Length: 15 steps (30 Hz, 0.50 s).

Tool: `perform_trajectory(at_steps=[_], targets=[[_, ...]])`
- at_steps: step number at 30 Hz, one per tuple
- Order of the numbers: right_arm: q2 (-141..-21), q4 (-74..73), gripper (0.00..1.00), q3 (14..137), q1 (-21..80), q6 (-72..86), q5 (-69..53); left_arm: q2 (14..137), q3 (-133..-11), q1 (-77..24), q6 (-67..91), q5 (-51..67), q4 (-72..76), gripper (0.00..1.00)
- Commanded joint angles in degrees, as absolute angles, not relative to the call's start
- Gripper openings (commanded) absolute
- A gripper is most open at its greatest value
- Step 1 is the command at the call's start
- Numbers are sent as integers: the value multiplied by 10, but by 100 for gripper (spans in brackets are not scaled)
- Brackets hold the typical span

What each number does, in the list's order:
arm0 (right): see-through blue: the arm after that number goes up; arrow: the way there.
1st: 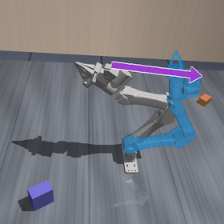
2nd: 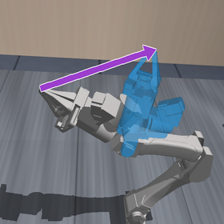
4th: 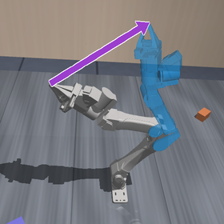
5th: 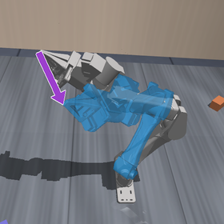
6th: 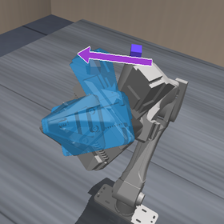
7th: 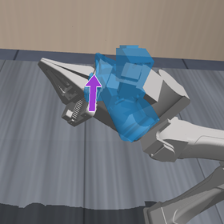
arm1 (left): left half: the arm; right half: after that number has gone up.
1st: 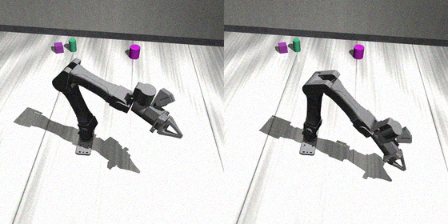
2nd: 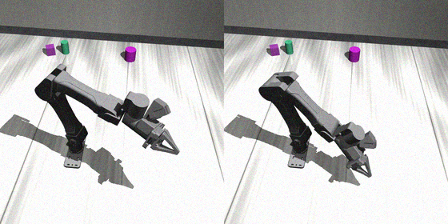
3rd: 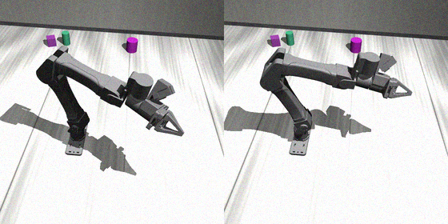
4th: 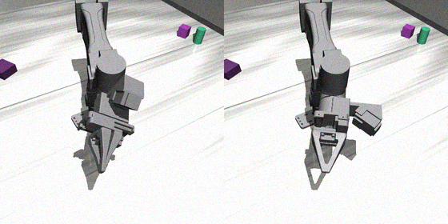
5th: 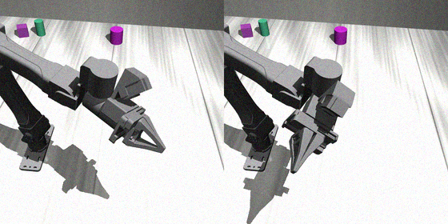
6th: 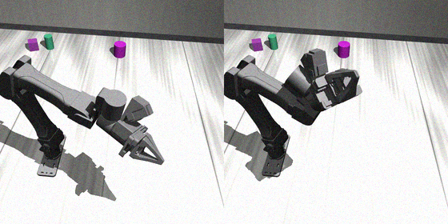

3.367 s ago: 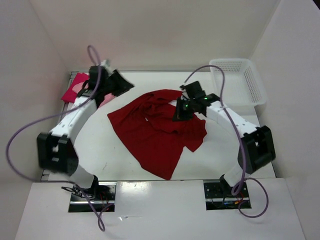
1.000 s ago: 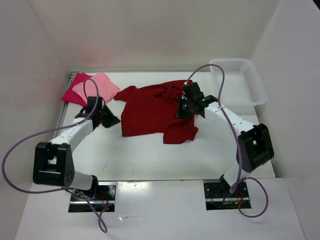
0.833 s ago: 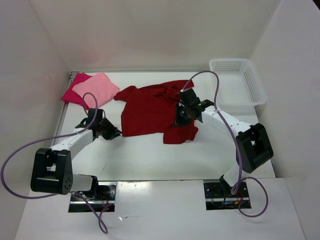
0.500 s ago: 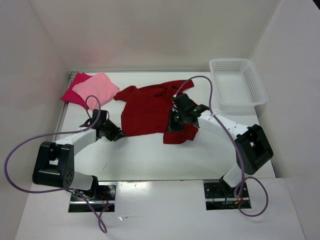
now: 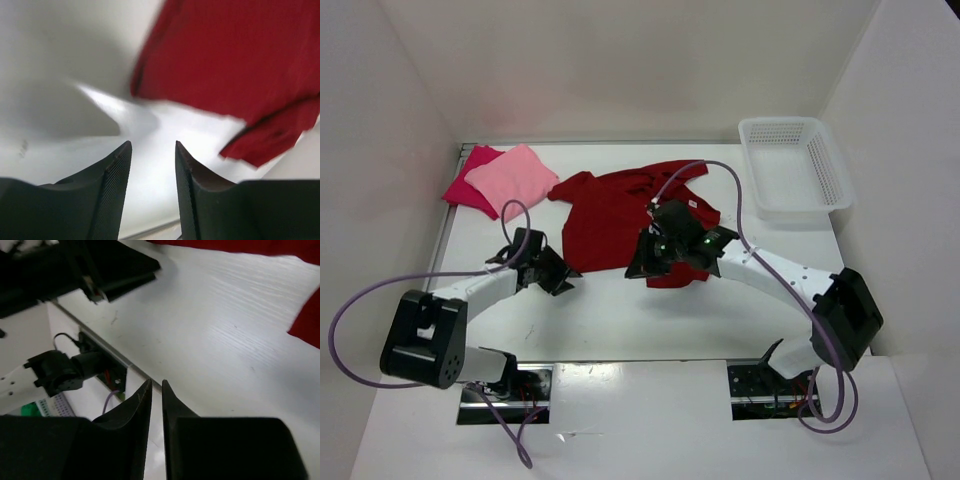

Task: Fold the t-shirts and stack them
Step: Flatten out the tshirt

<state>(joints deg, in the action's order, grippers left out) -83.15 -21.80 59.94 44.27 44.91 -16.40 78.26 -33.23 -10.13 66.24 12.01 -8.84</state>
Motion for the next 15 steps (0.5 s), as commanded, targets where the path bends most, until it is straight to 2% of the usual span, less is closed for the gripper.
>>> perform_trajectory(at_steps=[1, 4, 6, 8, 9, 12, 15], targets=[[-819, -171, 18, 615, 411, 437, -185, 744, -295, -133, 666, 146, -84, 49], [-819, -130, 13, 599, 387, 443, -200, 713, -312, -139, 644, 138, -96, 51], [-838, -154, 11, 636, 387, 435, -186, 683, -319, -154, 644, 102, -114, 56], [-868, -154, 11, 649, 387, 435, -179, 630, -297, -154, 644, 95, -90, 63], [-875, -154, 13, 649, 392, 435, -185, 621, -297, -154, 639, 95, -82, 63], [-895, -146, 18, 661, 397, 435, -185, 662, -321, -154, 607, 100, -79, 63], [-903, -146, 18, 666, 397, 435, -167, 700, -337, -154, 579, 113, -79, 67]])
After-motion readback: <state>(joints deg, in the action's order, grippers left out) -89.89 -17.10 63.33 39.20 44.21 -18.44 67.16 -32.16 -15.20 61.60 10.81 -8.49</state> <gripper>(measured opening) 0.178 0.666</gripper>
